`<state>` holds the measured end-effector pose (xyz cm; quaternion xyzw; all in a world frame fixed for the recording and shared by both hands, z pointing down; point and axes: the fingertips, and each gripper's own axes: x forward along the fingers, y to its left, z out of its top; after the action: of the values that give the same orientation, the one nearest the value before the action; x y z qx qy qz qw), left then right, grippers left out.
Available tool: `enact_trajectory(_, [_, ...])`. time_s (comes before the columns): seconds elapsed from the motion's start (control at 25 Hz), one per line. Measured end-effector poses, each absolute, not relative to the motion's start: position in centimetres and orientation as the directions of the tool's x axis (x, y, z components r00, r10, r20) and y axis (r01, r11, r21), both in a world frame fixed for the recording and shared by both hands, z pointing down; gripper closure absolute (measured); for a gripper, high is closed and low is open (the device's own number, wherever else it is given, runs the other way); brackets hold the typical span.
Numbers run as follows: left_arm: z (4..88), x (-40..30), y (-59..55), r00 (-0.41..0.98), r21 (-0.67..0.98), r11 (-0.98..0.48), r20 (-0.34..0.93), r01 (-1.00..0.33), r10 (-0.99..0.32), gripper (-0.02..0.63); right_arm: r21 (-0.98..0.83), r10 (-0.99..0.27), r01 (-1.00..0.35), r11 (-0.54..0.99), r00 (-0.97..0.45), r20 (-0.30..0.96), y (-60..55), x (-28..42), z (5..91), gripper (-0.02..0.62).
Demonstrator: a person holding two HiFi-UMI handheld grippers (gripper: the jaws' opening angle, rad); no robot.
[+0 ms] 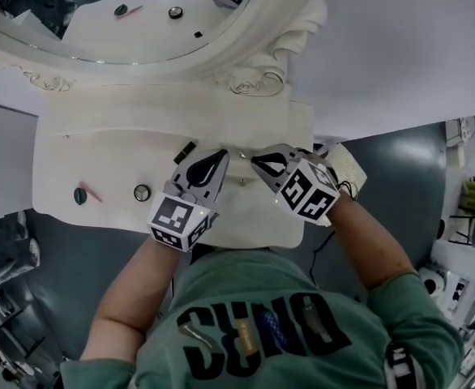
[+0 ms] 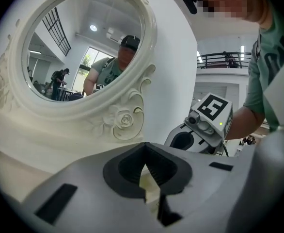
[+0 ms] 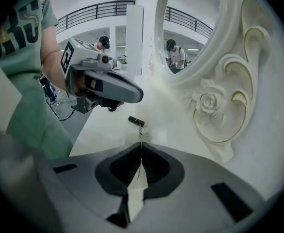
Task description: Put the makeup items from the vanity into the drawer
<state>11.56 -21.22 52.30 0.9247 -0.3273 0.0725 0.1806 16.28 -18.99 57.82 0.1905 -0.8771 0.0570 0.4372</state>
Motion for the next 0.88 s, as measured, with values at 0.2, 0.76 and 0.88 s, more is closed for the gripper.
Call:
enact_trajectory(0.2, [54.1, 11.1, -21.2, 0.765, 0.302, -0.703, 0.279, -0.644, -0.581, 0.598, 0.064, -0.247, -0.350, 0.935, -0.512, 0.823, -18.7, 16.3, 61.0, 0.580])
enact_trajectory(0.76, [55.7, 11.3, -21.5, 0.767, 0.317, -0.699, 0.297, -0.641, -0.568, 0.598, 0.023, -0.187, -0.328, 0.944, -0.476, 0.859, -18.3, 16.1, 64.7, 0.574])
enact_trajectory(0.88, [55.7, 11.3, -21.6, 0.767, 0.318, -0.699, 0.294, -0.641, -0.570, 0.598, 0.013, -0.181, -0.334, 0.942, -0.479, 0.859, -18.3, 16.2, 64.7, 0.572])
